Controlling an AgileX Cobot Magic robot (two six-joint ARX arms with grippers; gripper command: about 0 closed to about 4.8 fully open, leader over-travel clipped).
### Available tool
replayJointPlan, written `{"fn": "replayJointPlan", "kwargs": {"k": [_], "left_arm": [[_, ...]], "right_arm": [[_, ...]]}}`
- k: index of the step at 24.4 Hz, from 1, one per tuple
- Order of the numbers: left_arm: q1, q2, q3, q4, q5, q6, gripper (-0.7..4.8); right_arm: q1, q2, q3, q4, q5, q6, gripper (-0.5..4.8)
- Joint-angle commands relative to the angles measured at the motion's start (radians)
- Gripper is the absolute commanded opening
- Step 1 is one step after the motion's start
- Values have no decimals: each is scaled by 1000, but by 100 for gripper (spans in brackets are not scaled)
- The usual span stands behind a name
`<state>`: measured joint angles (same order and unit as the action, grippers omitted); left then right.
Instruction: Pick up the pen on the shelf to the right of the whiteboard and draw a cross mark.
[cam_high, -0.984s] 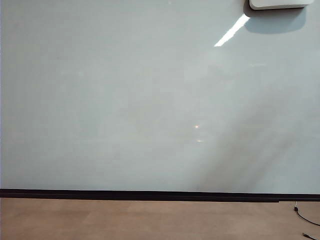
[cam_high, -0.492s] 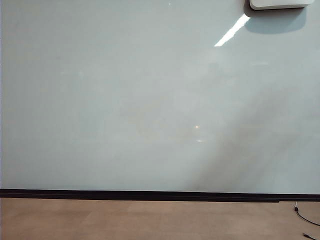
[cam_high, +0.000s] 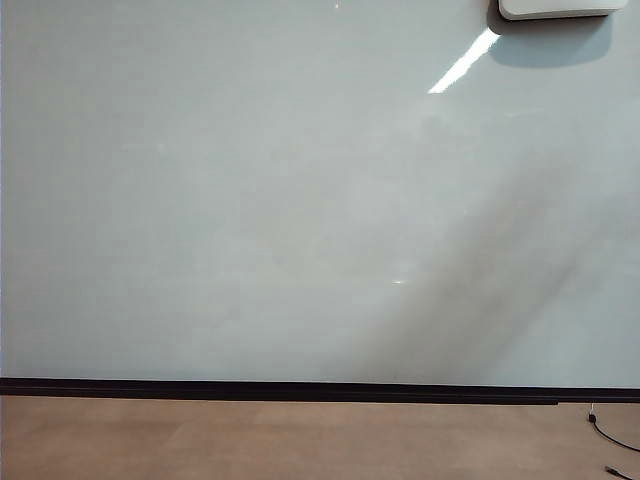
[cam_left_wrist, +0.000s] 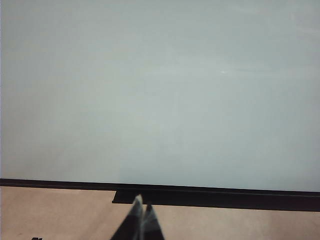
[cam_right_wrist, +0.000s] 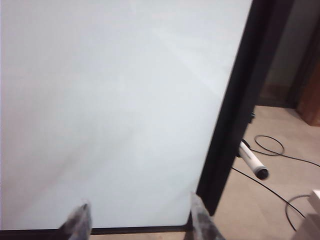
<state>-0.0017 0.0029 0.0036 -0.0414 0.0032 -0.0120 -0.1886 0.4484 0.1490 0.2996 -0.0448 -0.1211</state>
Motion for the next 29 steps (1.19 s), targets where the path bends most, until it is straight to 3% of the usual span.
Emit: {"fn": "replayJointPlan", "kwargs": {"k": [1,12,16,25,29], "left_arm": [[0,0,3,13,0,4,-4],[0,0,3,13,0,4,-4],[0,0,3,13,0,4,-4],[0,0,3,13,0,4,-4],[0,0,3,13,0,4,-5]], "right_arm": [[-31,56,17,62,-52,-2,256],[-232,113,16,146,-263,8,256],[-277,114,16,146,-296,20,256],[-290,169,15,167,-309,24,256],[-290,286,16,270,-336,23,256]]}}
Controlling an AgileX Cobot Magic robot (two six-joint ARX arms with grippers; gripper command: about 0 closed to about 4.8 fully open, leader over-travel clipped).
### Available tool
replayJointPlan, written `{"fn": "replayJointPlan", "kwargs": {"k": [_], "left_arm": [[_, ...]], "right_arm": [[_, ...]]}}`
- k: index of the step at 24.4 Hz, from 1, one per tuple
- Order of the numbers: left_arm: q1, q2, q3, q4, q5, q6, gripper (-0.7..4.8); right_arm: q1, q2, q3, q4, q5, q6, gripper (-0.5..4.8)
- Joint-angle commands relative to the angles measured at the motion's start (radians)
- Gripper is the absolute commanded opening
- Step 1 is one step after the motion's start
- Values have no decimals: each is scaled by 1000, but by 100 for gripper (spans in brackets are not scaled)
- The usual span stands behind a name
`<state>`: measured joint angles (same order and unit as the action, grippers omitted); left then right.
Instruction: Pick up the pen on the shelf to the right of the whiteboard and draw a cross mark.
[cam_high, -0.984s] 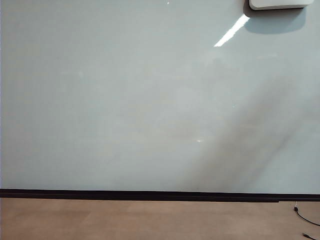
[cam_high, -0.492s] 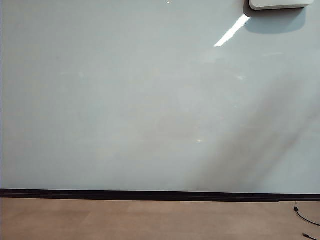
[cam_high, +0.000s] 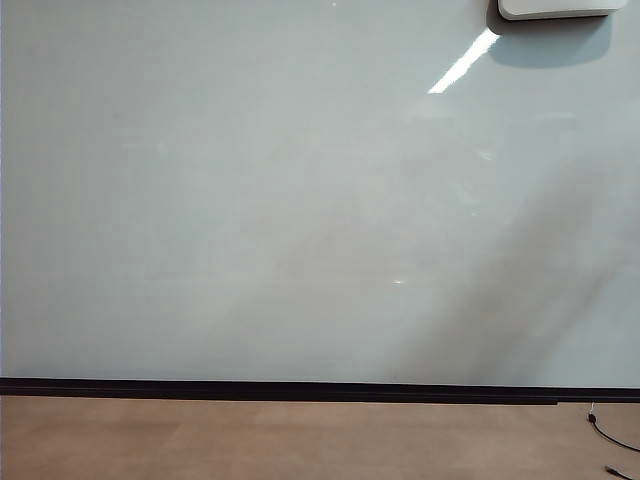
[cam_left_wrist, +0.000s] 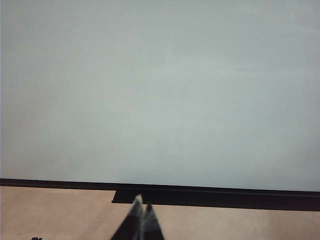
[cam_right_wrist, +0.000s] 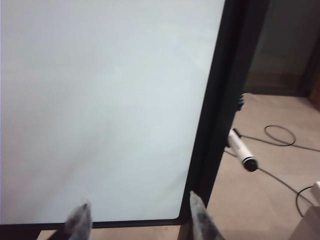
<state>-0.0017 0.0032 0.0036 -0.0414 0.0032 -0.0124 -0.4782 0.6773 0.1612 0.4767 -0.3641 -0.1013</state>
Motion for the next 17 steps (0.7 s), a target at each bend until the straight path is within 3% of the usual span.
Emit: {"fn": "replayJointPlan", "kwargs": {"k": [1,17], "left_arm": [[0,0,3,13,0,5,-5],[0,0,3,13,0,5,-4]], "right_arm": [[0,76,3,112,-20,3,256],[-76,341,4,396,-106,-3,256]]}}
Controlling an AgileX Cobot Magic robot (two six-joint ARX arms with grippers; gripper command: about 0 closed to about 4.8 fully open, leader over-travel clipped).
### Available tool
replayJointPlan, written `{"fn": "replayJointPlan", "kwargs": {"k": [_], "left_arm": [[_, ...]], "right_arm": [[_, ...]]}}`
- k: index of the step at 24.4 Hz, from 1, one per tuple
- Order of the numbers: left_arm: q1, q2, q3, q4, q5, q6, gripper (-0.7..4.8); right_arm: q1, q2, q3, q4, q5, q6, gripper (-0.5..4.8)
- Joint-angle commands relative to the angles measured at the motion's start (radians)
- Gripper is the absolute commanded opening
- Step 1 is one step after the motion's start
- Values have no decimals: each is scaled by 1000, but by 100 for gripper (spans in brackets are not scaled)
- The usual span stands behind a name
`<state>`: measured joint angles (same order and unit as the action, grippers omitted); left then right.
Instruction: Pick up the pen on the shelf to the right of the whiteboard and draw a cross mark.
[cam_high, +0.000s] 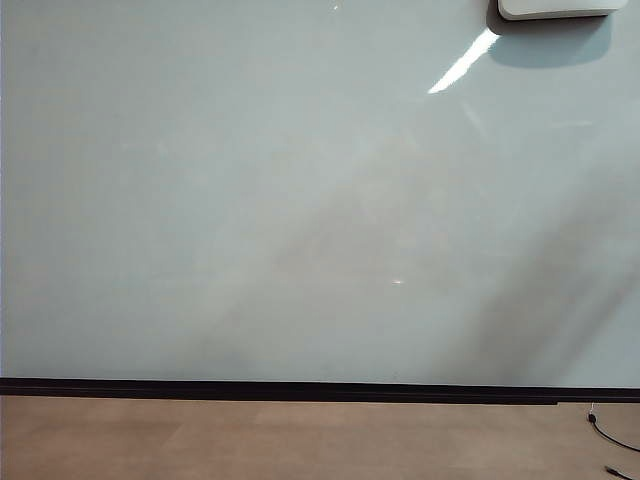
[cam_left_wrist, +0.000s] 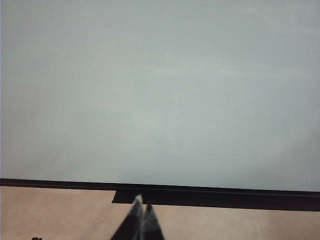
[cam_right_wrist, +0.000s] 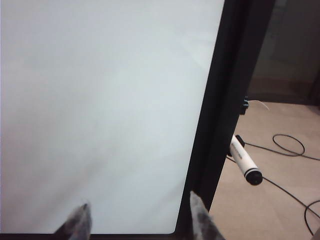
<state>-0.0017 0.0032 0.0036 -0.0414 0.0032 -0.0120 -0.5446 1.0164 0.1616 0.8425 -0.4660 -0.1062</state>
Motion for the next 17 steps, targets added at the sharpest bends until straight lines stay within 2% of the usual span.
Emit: {"fn": "replayJointPlan", "kwargs": {"k": [1,7,14,17], "left_arm": [[0,0,3,13,0,4,-4],[0,0,3,13,0,4,-4],[0,0,3,13,0,4,-4],[0,0,3,13,0,4,-4]], "right_arm": [[-15,2,3,30,-4,1,256],[-79,18,4,61,-35,1,256],[-89,76,12,121,-35,-7,256],[-91,143,18,196,-41,-6,256]]}}
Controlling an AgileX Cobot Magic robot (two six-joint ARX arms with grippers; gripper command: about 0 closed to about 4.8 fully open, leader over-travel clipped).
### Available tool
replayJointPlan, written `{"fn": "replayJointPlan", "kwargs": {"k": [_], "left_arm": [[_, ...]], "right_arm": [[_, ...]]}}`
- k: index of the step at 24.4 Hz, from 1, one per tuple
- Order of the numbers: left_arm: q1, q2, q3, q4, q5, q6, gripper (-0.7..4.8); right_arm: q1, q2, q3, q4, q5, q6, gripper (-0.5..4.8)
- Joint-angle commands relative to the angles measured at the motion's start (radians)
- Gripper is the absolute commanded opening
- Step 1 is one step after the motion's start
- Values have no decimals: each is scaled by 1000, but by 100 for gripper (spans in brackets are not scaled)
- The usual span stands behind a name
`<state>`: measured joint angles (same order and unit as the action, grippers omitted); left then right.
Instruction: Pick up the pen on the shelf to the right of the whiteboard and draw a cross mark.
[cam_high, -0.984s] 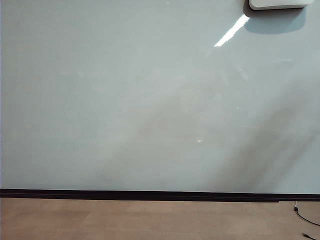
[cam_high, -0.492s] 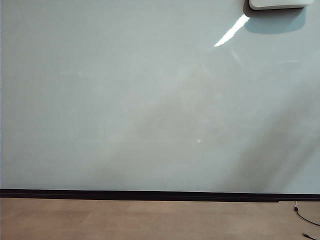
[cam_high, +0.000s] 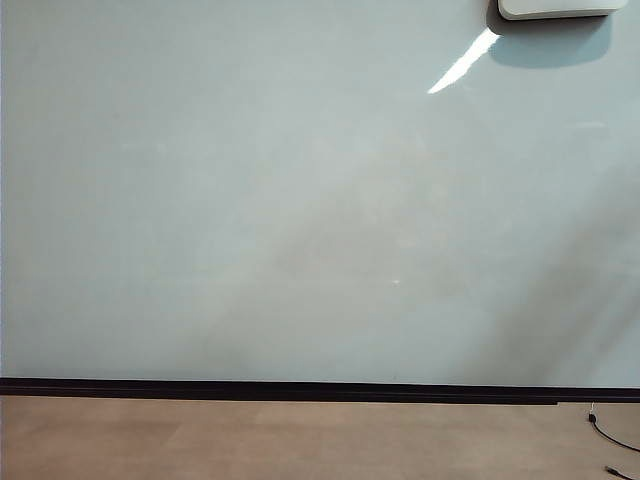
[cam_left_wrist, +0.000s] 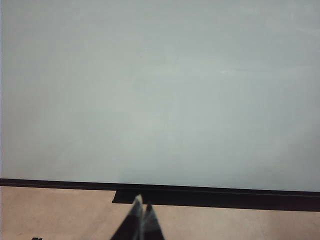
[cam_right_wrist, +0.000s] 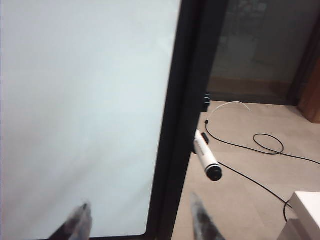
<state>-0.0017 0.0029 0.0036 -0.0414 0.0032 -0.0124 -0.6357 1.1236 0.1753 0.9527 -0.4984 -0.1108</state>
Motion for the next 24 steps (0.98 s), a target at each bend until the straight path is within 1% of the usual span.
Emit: {"fn": "replayJointPlan", "kwargs": {"k": [1,6,14,18,20,24], "left_arm": [[0,0,3,13,0,5,-4],[0,0,3,13,0,5,-4],[0,0,3,12,0,5,-4],[0,0,3,13,0,5,-4],[0,0,3,12,0,5,-4],[0,0,3,13,0,5,-4]], "right_arm": [[0,53,4,107,-9,-1,257],[-1,146,6,189,0,-1,257],[-9,255,80,206,-3,-16,257],[-28,283,106,203,-31,-25,257],[-42,317,128,204,-66,-31,257],[-44,384,169,205,-95,-53,257]]}}
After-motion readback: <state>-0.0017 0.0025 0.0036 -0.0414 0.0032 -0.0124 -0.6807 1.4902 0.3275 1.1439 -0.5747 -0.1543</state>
